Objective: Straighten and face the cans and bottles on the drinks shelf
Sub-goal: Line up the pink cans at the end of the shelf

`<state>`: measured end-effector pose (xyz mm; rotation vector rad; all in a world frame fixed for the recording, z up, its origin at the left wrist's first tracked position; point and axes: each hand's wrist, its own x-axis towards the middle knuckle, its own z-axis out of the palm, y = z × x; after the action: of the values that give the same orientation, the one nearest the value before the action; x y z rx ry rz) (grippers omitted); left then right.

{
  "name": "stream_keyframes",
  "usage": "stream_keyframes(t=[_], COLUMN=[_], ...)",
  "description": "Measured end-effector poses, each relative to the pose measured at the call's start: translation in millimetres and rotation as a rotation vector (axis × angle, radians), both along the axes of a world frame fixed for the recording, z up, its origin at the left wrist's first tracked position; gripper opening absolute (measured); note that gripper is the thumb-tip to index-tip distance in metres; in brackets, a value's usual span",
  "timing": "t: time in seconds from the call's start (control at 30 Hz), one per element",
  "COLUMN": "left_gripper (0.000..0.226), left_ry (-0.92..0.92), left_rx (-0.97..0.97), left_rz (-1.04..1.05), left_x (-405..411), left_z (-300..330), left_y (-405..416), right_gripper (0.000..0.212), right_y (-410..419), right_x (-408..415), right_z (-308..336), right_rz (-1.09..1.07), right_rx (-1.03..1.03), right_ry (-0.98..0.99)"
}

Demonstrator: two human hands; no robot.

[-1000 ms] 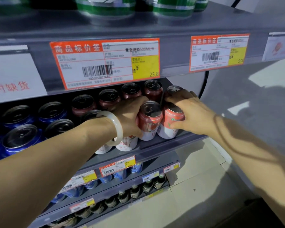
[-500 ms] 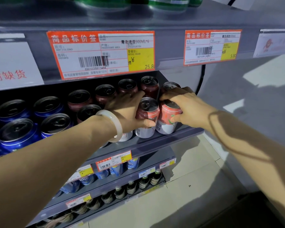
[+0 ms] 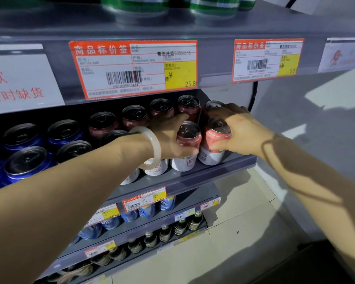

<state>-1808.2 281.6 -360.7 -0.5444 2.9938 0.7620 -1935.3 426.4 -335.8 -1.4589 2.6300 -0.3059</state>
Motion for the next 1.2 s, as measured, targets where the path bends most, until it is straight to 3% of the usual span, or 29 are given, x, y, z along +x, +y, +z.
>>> stream_keyframes(t=[0.13,0.3,0.5,0.6,0.67,0.8,0.93,1.2], left_gripper=[0.071,0.07,0.057,0.06,0.07,0.06,0.062,0.065], left_ry=[0.037,0.019,-0.009,-0.022,-0.03,-0.003,0.025,-0.069], left_rx=[-0.038,0.018,-0.001,-0.018,-0.026,-0.02,-0.016,-0.002], left_rz=[0.126,0.1,0.05,0.042,0.033,0.043,0.046,0.082], left_x=[-5,-3,1,2,3,7,5,13], left_z=[-2,5,9,11,12,9,4,26], left_y=[7,7,7,8,8,-1,2,-5], right_gripper=[0.072,0.055,0.052,0.065,0.072,0.055,0.046,0.064], right_y=[-3,-2,-4,-8,-9,-6,-9,-17], right_x=[1,-2,1,2,-1,-7,-3,-2], right_z=[-5,3,6,1,4,18,14,4], right_rz=[-0.135,-0.029,0.0,-0.115,-0.146,0.059,0.066,0.007], right_rx=[-0.021,-0.05,-0.015,0.068,0.128,0.179,0.142,0.111], right_ry=[0.086,-0.094,-0.071,0.135,0.156,-0.091,-0.002,0.076])
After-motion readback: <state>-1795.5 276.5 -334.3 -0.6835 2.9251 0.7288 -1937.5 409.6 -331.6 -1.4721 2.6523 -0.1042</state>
